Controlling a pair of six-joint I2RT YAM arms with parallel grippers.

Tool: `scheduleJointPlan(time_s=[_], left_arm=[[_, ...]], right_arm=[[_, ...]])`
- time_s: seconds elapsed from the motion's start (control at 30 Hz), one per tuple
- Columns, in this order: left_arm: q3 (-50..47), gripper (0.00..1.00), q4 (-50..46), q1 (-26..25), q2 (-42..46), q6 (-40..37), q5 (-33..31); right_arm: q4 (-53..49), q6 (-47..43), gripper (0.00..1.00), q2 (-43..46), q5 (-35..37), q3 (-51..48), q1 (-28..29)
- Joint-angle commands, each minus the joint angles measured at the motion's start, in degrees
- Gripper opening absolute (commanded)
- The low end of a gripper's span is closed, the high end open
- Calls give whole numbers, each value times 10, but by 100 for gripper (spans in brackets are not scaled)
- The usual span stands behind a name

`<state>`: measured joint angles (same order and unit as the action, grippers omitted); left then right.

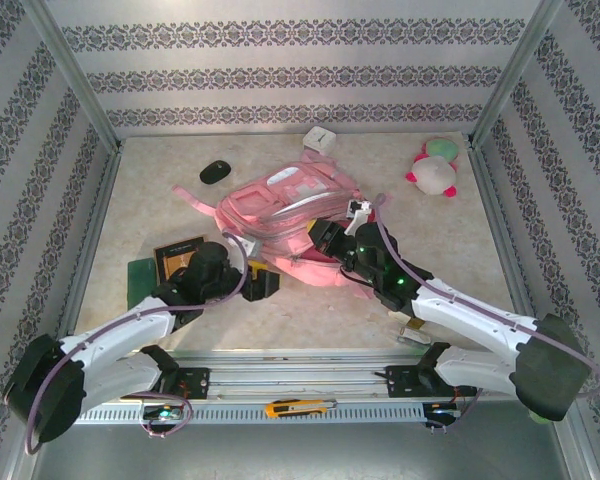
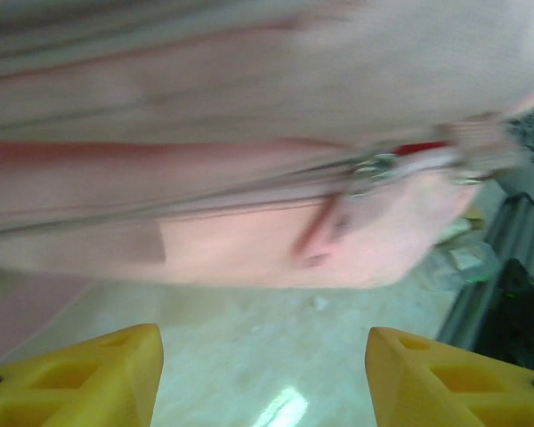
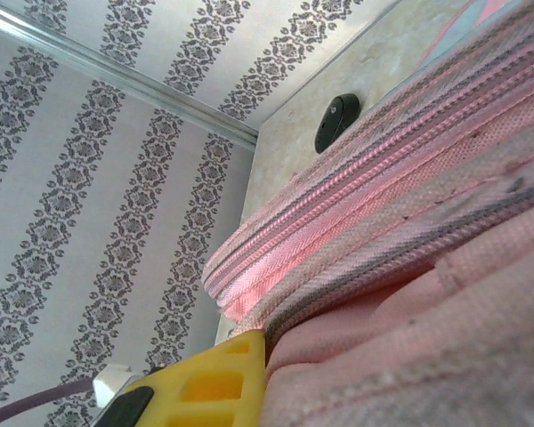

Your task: Pack the student bag

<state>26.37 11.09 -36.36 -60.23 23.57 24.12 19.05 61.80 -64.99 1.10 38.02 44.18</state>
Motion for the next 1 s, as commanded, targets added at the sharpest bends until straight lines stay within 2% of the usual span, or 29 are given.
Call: scheduleJointPlan(time_s=[0.0,0.13,0.27,0.5,0.57,0.63,0.73,0.97], left_arm=[[5,60,122,-36,-26,13,-21],[24,61,132,-55,-70,-1,-81],[26,60,181,-61,-109,-1,-100],[42,47,208,-73,-130,-1,-112],[46,37,210,-77,-132,4,-121],[49,14,205,-81,-128,6,-124],[44,1,191,-81,-118,11,-134],[37,0,73,-81,-79,41,-222]], right_arm=[[44,-20,0,1,8,34,9],[45,-20,0,1,8,37,12],[45,-23,0,6,7,36,12],[45,-26,0,14,12,28,13],[46,-25,0,17,15,21,13],[46,-22,0,21,23,13,12],[45,-23,0,24,25,10,10],[37,-33,0,36,14,12,0]])
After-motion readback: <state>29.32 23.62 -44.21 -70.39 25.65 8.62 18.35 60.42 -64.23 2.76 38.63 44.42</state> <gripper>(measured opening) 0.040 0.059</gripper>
